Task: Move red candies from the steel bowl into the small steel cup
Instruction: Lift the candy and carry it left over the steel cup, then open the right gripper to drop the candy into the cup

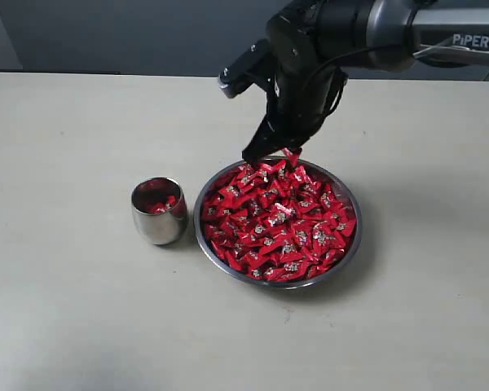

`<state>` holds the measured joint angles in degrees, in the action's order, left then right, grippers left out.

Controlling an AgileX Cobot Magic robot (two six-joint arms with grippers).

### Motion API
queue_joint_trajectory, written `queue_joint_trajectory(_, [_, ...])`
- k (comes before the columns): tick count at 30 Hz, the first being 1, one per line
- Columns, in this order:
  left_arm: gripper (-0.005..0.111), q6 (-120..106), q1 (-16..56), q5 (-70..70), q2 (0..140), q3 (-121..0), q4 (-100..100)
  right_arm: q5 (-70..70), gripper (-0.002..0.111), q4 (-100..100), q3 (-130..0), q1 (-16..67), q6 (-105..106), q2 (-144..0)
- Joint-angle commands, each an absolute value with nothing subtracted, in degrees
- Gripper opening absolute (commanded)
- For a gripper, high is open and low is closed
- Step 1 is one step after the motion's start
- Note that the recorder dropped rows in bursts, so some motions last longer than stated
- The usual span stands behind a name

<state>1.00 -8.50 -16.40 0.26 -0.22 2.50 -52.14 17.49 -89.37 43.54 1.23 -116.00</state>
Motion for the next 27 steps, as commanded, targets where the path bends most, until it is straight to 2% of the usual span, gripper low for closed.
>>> queue_joint_trajectory(1, [0.000,1.15,-8.39,-16.30,0.00,0.00,2.57,-48.60,-0.001,11.91,-94.42,43.31,1.22,-115.21])
queue_joint_trajectory(6, [0.000,1.15,-8.39,-16.30,0.00,0.00,2.57,-49.97,-0.001,-5.89,-104.27,44.01,11.18,-117.65])
queue_joint_trajectory(13, [0.000,1.15,-8.39,-16.30,0.00,0.00,2.57,-61.21,-0.001,-6.93,-119.90,50.63,12.48,-129.00])
queue_joint_trajectory(27, [0.000,1.15,-8.39,-16.30,0.00,0.00,2.57,-67.11,-0.001,-8.73,-121.01,53.64,12.48,-131.69])
